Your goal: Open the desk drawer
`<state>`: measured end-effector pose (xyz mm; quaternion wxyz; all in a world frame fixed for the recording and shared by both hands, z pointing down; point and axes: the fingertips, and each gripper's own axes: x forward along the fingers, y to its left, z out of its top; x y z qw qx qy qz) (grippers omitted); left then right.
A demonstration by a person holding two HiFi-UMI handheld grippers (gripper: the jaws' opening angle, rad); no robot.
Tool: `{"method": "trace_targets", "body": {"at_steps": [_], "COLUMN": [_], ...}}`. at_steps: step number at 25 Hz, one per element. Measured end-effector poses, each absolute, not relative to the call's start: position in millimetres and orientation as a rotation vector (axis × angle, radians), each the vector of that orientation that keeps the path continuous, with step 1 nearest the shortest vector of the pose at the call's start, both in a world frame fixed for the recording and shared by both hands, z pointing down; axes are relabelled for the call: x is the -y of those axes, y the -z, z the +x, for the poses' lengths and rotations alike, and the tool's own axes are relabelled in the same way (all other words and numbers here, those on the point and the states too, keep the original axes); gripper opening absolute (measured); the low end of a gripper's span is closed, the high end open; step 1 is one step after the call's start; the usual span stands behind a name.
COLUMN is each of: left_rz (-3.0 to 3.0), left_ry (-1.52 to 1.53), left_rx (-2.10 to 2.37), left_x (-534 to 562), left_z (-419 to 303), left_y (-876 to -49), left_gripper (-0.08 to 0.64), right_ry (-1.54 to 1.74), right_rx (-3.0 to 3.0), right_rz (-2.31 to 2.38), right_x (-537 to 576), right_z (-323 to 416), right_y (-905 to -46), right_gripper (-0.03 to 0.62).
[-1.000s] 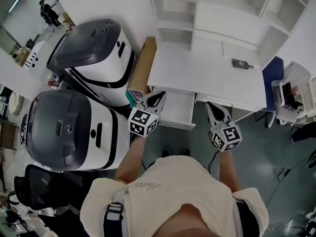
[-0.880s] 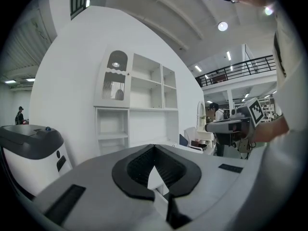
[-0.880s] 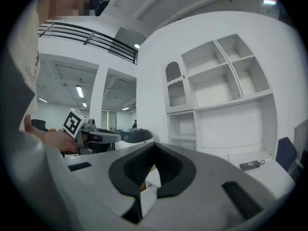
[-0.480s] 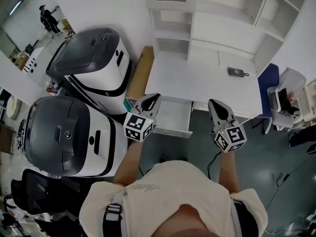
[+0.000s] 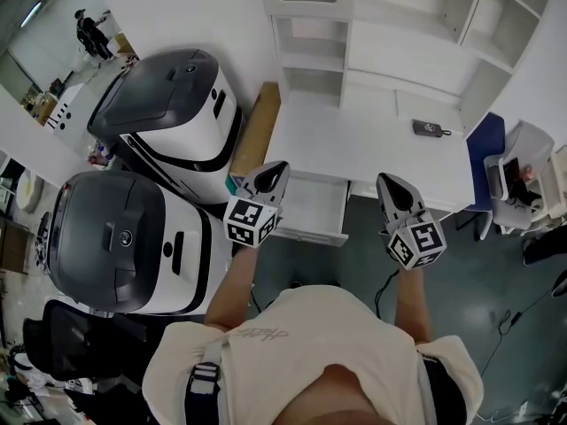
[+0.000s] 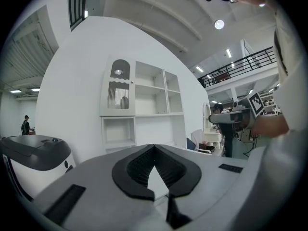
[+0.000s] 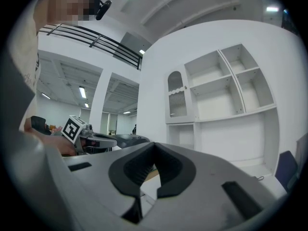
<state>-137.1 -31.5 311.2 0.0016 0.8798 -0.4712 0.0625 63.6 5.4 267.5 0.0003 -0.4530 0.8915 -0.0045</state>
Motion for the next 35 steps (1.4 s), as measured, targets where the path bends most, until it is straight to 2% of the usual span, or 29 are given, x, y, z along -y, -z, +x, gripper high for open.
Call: {"method": "trace_targets", "body": {"at_steps": [35], "left_rz": [2.744], "left_ry": [-0.189], "left_rx": [1.458], "left_x": [45.7], "left_z": [-126.0], "left_y": [-322.6], "left_gripper": [0.005], "right_ry": [0.051], "right_rx": [-2.868], "right_rz": [-1.396], "right_x": [4.5], "right_z": [63.9], "right_y": [-291.2], "right_gripper": [-0.003]}}
